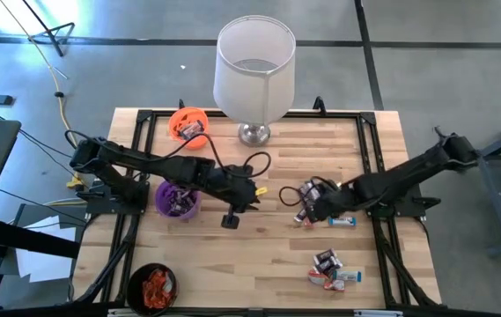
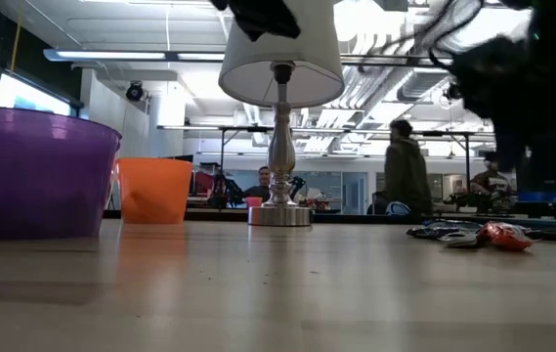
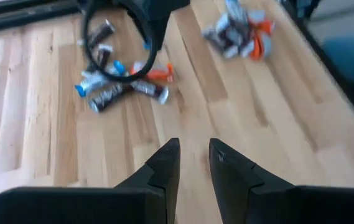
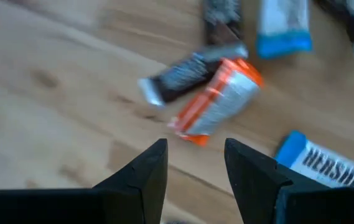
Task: Sort candy
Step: Put the orange chocolate into the black bucket
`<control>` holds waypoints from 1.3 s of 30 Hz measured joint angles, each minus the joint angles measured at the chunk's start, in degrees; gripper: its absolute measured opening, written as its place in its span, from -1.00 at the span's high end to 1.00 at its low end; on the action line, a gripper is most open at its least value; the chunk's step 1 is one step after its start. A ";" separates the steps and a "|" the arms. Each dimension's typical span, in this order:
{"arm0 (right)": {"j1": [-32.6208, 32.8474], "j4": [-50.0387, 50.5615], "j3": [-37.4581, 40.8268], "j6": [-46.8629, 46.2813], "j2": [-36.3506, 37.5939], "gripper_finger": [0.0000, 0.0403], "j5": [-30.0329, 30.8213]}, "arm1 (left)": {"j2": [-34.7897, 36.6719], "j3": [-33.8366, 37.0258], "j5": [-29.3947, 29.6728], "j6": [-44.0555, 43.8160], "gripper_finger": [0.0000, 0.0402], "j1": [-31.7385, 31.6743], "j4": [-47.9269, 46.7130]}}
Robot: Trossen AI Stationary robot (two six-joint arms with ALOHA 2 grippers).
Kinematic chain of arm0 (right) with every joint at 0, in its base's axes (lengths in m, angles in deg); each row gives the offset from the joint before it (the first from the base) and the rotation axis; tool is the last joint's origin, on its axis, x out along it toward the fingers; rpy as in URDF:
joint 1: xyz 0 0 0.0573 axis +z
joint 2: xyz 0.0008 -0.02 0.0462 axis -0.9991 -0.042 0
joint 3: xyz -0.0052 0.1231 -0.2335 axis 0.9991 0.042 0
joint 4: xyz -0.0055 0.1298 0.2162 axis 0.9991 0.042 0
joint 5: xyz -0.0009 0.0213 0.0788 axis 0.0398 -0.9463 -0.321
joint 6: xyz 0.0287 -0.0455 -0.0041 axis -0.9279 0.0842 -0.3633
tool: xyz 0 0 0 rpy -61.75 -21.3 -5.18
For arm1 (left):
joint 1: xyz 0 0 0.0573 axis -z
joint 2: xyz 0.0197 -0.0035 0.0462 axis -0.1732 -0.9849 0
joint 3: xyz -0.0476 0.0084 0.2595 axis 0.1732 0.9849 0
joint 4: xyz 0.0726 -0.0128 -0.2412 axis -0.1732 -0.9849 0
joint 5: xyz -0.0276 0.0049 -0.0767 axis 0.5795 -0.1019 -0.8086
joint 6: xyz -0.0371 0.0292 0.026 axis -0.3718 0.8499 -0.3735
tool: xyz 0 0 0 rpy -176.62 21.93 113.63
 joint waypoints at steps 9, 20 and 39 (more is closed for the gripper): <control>5.40 -17.91 8.10 -19.65 -6.93 0.24 6.77 | 3.29 0.02 0.05 6.11 0.63 -2.98 -10.23; 5.66 -20.90 8.62 -21.51 -13.73 0.24 9.72 | 4.41 0.02 0.00 8.34 0.63 -5.87 -15.70; 6.34 -16.86 8.73 -15.99 -14.01 0.93 11.71 | 4.41 0.02 -0.68 6.35 0.63 -5.83 -14.66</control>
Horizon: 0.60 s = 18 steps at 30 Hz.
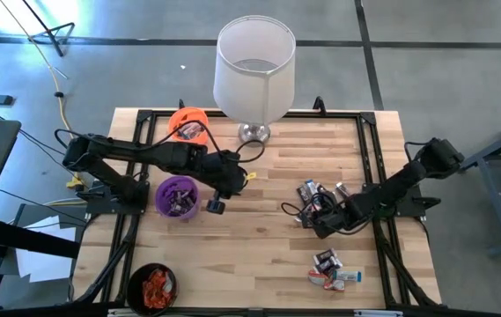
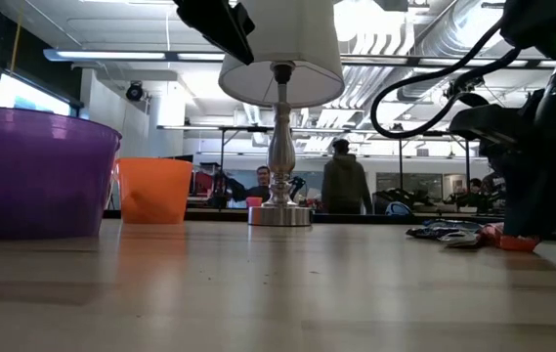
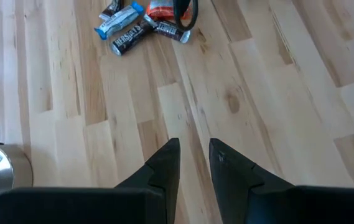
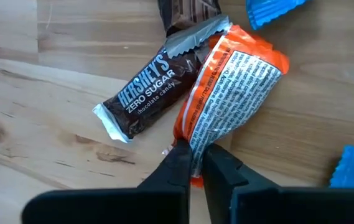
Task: Sort candy
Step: Put the orange chocolate into the black bucket
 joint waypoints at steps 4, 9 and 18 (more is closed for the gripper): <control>-0.02 -0.25 0.06 3.10 -0.02 0.98 0.29 | 0.00 0.00 0.00 0.02 0.63 0.00 1.17; -0.07 -0.83 0.12 3.78 -0.02 0.99 0.18 | 0.00 0.00 -0.01 0.04 0.63 0.00 3.46; -0.15 -4.72 0.39 4.94 -0.17 1.00 0.08 | -0.03 0.00 -0.05 0.06 0.63 0.00 8.14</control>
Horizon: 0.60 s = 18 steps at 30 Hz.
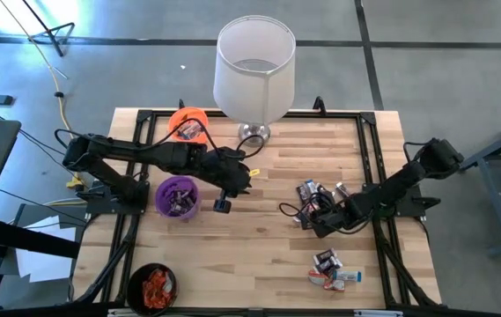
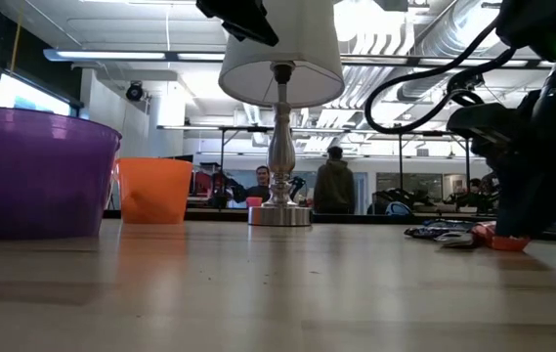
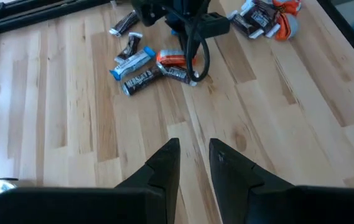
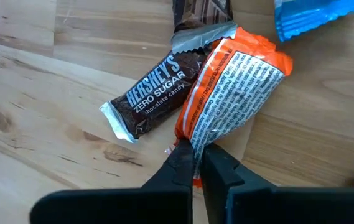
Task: Sort candy
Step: Put the orange chocolate into the black bucket
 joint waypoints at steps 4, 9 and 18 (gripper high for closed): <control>-0.04 -0.38 0.00 0.25 -0.03 1.00 -0.33 | -0.02 0.00 0.00 -0.06 0.63 0.00 0.04; 0.90 -4.66 0.22 7.02 0.60 1.00 3.81 | -0.04 0.00 -0.12 -0.89 0.63 0.36 0.11; 2.93 -9.78 -10.06 33.28 3.04 1.00 14.88 | 0.20 0.00 -6.73 -5.45 0.63 4.62 0.43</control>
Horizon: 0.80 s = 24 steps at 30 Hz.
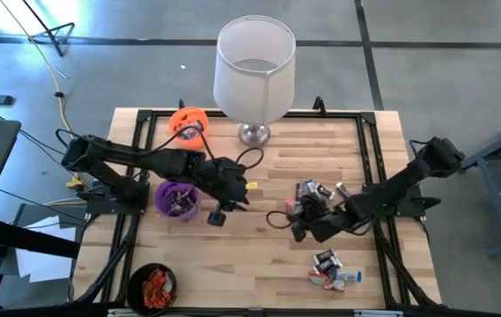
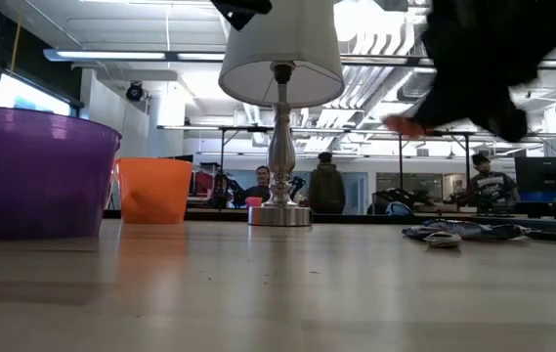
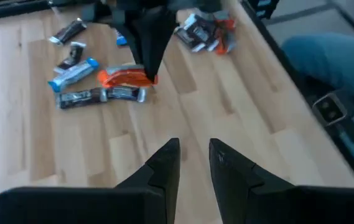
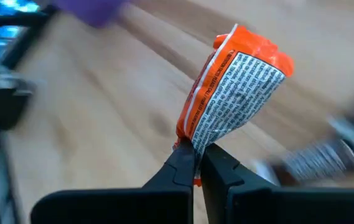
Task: Sort candy
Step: Put the orange chocolate into the black bucket
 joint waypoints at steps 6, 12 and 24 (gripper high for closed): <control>1.70 2.90 -10.16 15.87 0.08 1.00 6.61 | 0.00 0.00 4.75 -3.53 0.63 5.99 6.20; 4.98 3.37 -15.72 32.32 0.13 1.00 19.15 | 0.00 0.00 23.28 1.02 0.63 13.17 18.15; 10.83 0.40 -15.91 49.02 0.20 1.00 39.34 | 0.63 15.85 33.15 5.39 0.63 14.11 57.96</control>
